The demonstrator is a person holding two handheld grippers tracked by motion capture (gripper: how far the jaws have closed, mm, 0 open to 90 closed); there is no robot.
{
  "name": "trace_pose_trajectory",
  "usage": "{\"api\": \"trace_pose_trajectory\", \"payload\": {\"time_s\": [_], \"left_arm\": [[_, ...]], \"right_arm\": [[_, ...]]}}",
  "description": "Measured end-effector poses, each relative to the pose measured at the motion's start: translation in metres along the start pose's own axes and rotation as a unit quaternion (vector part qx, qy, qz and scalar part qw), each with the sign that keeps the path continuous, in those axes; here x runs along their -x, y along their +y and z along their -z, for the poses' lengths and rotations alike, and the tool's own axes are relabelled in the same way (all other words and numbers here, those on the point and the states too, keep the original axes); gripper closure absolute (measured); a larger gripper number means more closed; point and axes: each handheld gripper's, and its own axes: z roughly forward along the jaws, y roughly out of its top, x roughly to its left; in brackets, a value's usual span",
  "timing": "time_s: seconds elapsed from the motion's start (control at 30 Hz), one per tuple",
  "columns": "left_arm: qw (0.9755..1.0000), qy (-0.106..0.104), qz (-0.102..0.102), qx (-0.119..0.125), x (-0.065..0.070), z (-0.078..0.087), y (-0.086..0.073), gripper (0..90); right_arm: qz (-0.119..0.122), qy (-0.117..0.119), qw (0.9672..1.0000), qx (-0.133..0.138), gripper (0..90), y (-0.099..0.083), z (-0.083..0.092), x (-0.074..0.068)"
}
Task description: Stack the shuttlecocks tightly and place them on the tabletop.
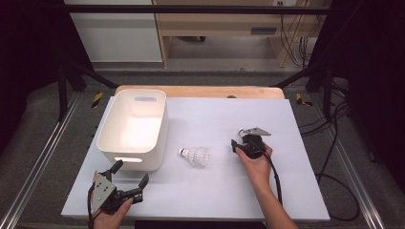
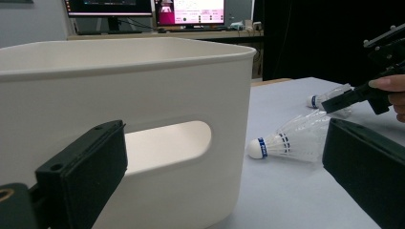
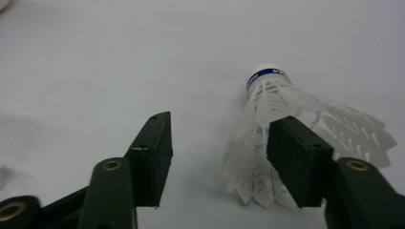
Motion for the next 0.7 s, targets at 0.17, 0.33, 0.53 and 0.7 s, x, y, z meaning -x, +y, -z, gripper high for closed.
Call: {"api": "trace_pose_trajectory", "payload": {"time_s": [0.17, 0.33, 0.53, 0.7], "left_arm": [[1.0000, 0.000, -0.001, -0.001, 0.000, 0.000, 0.000, 1.5], [1.0000, 0.002, 0.001, -0.001, -0.001, 0.000, 0.000, 1.5], [1.0000, 0.002, 0.001, -0.001, -0.001, 0.000, 0.000, 1.5], [1.0000, 0.002, 0.000, -0.001, 0.000, 0.000, 0.000, 1.5]], "right_arm": [[-0.008, -0.021, 0.9997, 0.007, 64.6, 0.003, -0.003, 0.002], [0.005, -0.029, 0.9994, 0.016, 85.8, 0.004, 0.003, 0.004], [0.027, -0.005, 0.9994, 0.021, 89.9, 0.005, 0.020, 0.007], [0.050, 0.052, 0.9971, 0.025, 90.0, 0.003, 0.038, 0.002]]}}
